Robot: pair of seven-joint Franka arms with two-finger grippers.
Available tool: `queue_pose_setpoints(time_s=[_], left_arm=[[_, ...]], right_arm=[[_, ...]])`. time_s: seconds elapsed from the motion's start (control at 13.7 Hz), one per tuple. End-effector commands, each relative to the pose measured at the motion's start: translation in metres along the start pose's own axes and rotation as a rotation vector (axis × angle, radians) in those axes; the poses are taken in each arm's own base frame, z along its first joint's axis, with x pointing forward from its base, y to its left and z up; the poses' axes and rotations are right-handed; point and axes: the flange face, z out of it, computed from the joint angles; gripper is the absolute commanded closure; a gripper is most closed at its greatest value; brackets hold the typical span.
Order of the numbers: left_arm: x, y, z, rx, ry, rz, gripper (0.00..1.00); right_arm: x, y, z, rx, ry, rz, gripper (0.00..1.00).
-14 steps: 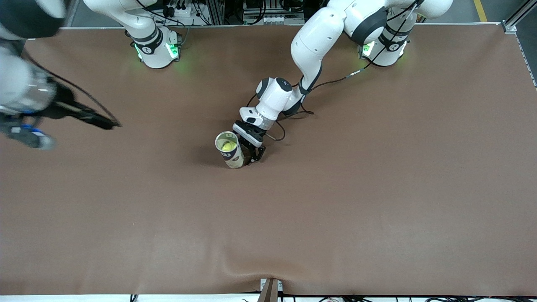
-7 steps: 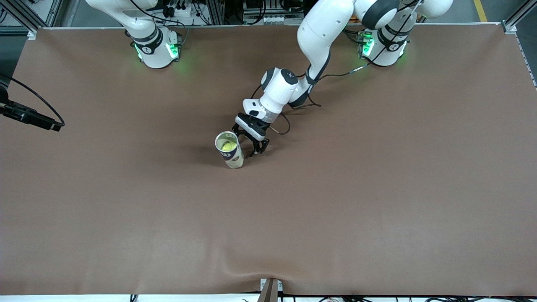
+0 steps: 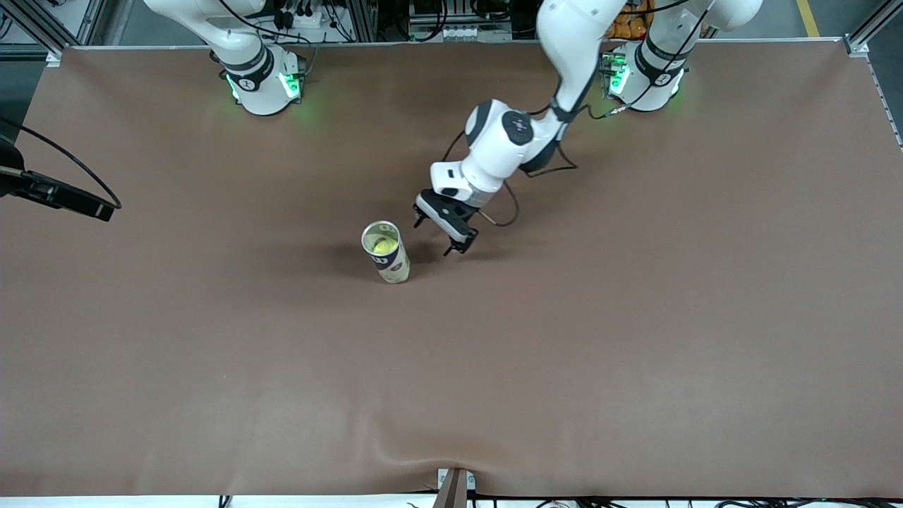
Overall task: Insert tennis ball vertically with right arm
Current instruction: 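Open the left gripper off the upright can and retract the left arm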
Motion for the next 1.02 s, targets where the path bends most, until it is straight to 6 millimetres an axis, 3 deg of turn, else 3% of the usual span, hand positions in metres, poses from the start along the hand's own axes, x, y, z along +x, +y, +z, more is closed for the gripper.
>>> queue_pose_setpoints(time_s=[0.0,0.22,0.44,0.58,0.8,0.95], left_arm=[[0.01,-0.049,-0.05,-0.013,-0.128,0.012,0.0],[0.037,-0.13,-0.1,0.024,-0.283,0.017,0.0],[0.053,-0.246,-0.189,0.101,-0.432,-0.045,0.0],[0.054,-0.309,-0.254,0.176,-0.523,-0.077,0.0],[0.037,-0.374,-0.331,0.233,-0.581,-0.196,0.0],[0.019,-0.41,-0.374,0.266,-0.553,-0.322,0.0]], right_arm=[[-0.001,0.002,-0.005,-0.009,0.008,-0.056,0.0],[-0.016,0.004,-0.015,-0.003,0.029,-0.07,0.0],[-0.044,0.022,-0.017,0.013,0.066,-0.114,0.0],[-0.061,0.033,-0.011,0.022,0.085,-0.185,0.0],[-0.081,0.048,-0.011,0.01,0.187,-0.291,0.0],[-0.081,0.052,-0.015,-0.057,0.231,-0.416,0.0]])
